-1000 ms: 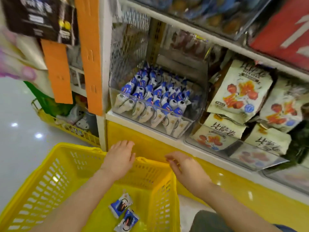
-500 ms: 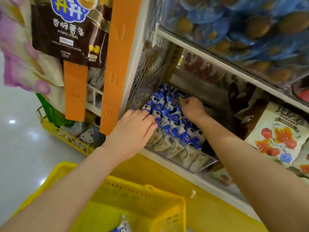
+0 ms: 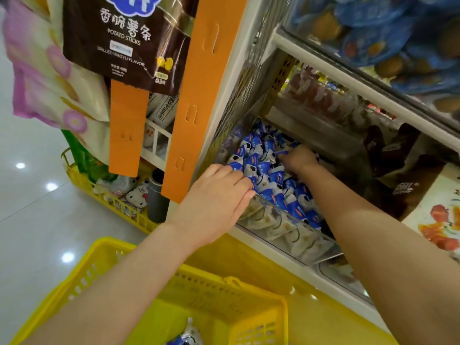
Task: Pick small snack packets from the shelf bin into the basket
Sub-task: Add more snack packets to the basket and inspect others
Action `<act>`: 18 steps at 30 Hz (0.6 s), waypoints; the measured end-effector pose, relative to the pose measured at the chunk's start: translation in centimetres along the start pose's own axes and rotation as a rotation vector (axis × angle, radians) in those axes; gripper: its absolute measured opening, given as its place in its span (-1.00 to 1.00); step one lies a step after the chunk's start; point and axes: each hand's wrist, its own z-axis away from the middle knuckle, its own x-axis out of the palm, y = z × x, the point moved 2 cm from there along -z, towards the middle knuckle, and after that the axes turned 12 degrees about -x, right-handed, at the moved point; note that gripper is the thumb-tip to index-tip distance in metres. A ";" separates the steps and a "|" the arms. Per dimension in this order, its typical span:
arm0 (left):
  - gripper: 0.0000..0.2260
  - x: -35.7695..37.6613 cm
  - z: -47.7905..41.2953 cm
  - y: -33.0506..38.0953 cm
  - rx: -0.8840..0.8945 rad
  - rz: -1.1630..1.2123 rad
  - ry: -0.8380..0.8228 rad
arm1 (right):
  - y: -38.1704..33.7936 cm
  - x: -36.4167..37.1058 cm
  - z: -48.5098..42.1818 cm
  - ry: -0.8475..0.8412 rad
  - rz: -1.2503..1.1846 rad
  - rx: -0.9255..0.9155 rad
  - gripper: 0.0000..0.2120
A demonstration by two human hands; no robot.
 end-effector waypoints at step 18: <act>-0.89 -1.0 5.5 3.3 -0.673 1.115 -0.096 | -2.6 2.1 21.5 0.153 -0.985 -0.479 -0.93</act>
